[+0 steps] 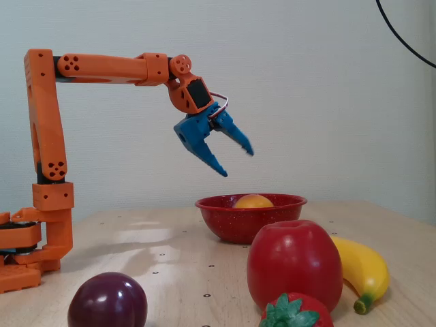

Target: Put the peach in the red bowl.

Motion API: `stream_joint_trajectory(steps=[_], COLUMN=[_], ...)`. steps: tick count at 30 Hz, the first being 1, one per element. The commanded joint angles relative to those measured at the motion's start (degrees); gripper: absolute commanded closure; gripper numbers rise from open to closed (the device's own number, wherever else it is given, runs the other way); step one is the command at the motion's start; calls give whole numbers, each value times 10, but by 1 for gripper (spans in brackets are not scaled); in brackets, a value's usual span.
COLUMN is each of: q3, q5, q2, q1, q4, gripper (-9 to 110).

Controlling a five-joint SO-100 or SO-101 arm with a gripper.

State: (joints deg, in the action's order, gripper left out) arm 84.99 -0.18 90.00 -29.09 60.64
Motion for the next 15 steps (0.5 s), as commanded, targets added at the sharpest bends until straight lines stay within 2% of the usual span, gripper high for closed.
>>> stream_joint_trajectory(steps=[1, 7, 15], q3=[-2, 74, 324], q5=[-4, -15, 10], q2=[84, 169, 345], q1=[11, 55, 148], q4=[-26, -28, -90], gripper=[100, 101, 101])
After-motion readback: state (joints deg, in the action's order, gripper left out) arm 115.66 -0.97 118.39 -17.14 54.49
